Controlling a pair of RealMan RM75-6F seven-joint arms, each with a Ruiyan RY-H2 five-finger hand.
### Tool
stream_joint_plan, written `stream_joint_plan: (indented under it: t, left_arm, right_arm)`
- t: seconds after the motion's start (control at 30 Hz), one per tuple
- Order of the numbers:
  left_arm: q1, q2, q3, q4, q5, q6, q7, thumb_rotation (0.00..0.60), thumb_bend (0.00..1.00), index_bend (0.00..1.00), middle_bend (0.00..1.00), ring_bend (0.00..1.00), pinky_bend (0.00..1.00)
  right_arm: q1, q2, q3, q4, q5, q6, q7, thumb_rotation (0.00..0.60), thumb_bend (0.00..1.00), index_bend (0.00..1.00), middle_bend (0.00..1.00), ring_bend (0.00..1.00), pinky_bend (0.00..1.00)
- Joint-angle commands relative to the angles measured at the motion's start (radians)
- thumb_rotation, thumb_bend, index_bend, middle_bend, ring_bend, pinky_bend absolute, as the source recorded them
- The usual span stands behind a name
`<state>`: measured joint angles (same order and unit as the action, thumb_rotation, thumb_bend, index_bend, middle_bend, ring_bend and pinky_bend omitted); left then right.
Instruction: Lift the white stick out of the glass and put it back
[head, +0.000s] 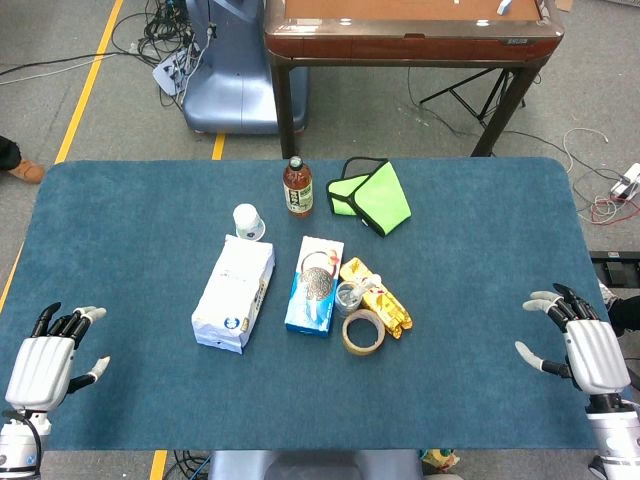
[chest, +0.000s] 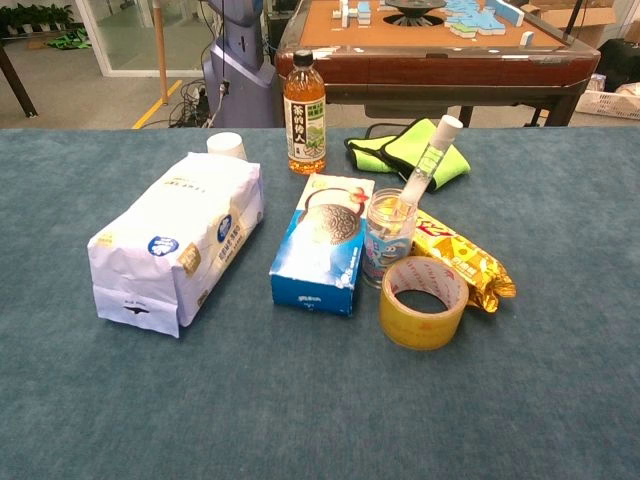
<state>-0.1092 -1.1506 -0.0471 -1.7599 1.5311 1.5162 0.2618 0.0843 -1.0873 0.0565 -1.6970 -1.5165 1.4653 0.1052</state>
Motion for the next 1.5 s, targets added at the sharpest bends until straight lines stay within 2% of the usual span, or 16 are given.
stream_joint_plan:
  t: [0.03, 0.27, 0.67, 0.97, 1.1, 1.5]
  left_arm:
    - [-0.002, 0.000, -0.001, 0.002, -0.002, -0.004, -0.003, 0.600, 0.24, 0.25, 0.25, 0.30, 0.08]
    - [-0.002, 0.001, 0.002, 0.006, 0.006, -0.003, -0.006, 0.600, 0.24, 0.25, 0.25, 0.30, 0.08]
    - [0.007, 0.008, 0.005, 0.012, 0.008, 0.008, -0.024, 0.600, 0.24, 0.25, 0.25, 0.30, 0.08]
    - [0.020, 0.017, 0.008, 0.016, 0.009, 0.023, -0.035, 0.600, 0.24, 0.25, 0.25, 0.30, 0.08]
    - [0.026, 0.025, 0.008, 0.014, 0.011, 0.032, -0.038, 0.600, 0.24, 0.25, 0.25, 0.30, 0.08]
    - [0.032, 0.036, 0.007, 0.011, 0.007, 0.034, -0.037, 0.600, 0.24, 0.25, 0.25, 0.30, 0.08]
  right_arm:
    - [0.000, 0.000, -0.002, -0.002, 0.001, -0.003, -0.001, 0.600, 0.29, 0.36, 0.28, 0.13, 0.19]
    - [0.018, 0.013, 0.009, -0.019, 0.010, -0.027, -0.009, 0.600, 0.29, 0.36, 0.28, 0.13, 0.19]
    - [0.161, 0.030, 0.079, -0.090, 0.087, -0.215, -0.062, 0.600, 0.29, 0.38, 0.28, 0.13, 0.19]
    - [0.322, -0.046, 0.139, -0.074, 0.165, -0.396, -0.100, 0.600, 0.29, 0.39, 0.28, 0.13, 0.19]
    - [0.386, -0.105, 0.159, -0.042, 0.203, -0.468, -0.075, 0.600, 0.29, 0.41, 0.28, 0.13, 0.19]
    - [0.493, -0.238, 0.177, 0.070, 0.242, -0.570, 0.033, 0.600, 0.29, 0.42, 0.29, 0.13, 0.19]
